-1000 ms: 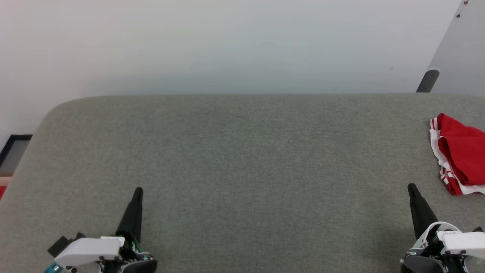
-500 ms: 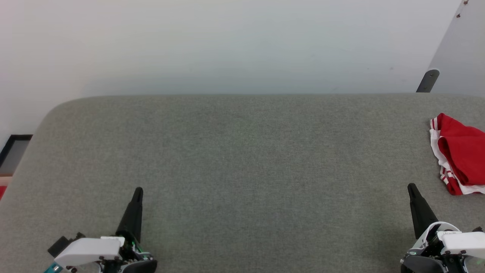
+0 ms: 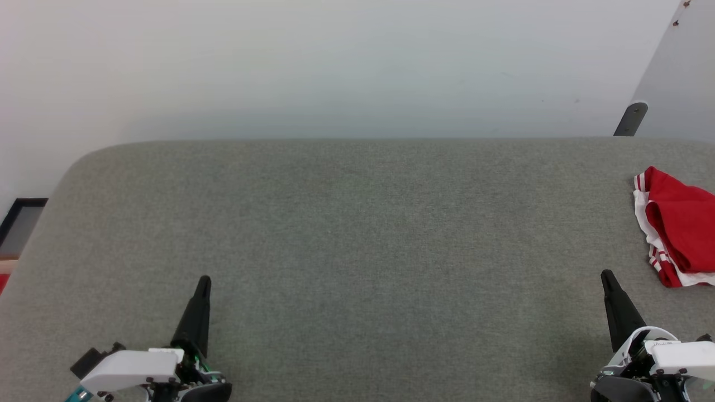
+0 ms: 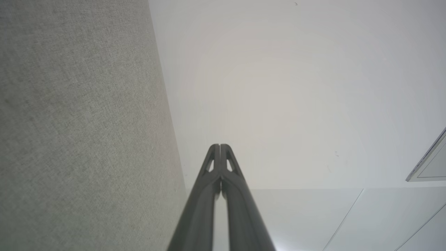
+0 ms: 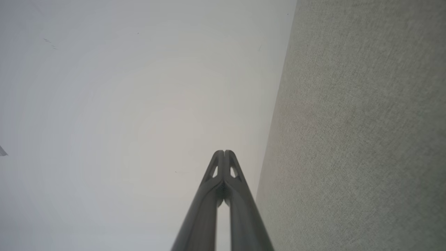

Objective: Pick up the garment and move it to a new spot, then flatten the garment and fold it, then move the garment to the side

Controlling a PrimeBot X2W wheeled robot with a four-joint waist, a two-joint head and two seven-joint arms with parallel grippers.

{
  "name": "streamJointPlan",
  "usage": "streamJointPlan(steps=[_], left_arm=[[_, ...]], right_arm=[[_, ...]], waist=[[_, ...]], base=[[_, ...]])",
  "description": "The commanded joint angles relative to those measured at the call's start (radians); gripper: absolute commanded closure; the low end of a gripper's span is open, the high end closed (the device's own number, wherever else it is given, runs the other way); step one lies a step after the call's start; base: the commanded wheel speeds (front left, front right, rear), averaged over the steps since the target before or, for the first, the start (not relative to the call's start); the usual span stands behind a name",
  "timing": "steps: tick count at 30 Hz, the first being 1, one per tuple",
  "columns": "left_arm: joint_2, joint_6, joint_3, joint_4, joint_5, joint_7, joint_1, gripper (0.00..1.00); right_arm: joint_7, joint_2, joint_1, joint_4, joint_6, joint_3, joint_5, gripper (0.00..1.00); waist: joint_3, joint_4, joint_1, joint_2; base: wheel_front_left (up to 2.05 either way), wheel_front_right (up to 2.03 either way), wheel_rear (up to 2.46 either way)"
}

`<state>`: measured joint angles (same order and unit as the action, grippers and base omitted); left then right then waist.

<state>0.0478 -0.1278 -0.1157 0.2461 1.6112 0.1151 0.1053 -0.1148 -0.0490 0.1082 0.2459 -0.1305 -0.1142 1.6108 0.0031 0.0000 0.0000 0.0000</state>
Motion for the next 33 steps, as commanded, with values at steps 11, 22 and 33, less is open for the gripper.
streamJointPlan(steps=[11,22,33], left_arm=[[0.0,-0.005,-0.002,-0.002,0.002,0.003,0.009,1.0],[0.0,-0.005,-0.002,-0.002,0.002,0.003,0.009,1.0],[0.0,-0.005,-0.002,-0.002,0.002,0.003,0.009,1.0]], right_arm=[[-0.001,-0.002,0.004,-0.002,0.0,0.0,0.004,1.0],[-0.001,-0.002,0.004,-0.002,0.0,0.0,0.004,1.0],[-0.001,-0.002,0.004,-0.002,0.0,0.0,0.004,1.0]], waist=[[0.0,0.0,0.0,0.0],[0.0,0.0,0.0,0.0],[0.0,0.0,0.0,0.0]], base=[[0.0,0.0,0.0],[0.0,0.0,0.0],[0.0,0.0,0.0]])
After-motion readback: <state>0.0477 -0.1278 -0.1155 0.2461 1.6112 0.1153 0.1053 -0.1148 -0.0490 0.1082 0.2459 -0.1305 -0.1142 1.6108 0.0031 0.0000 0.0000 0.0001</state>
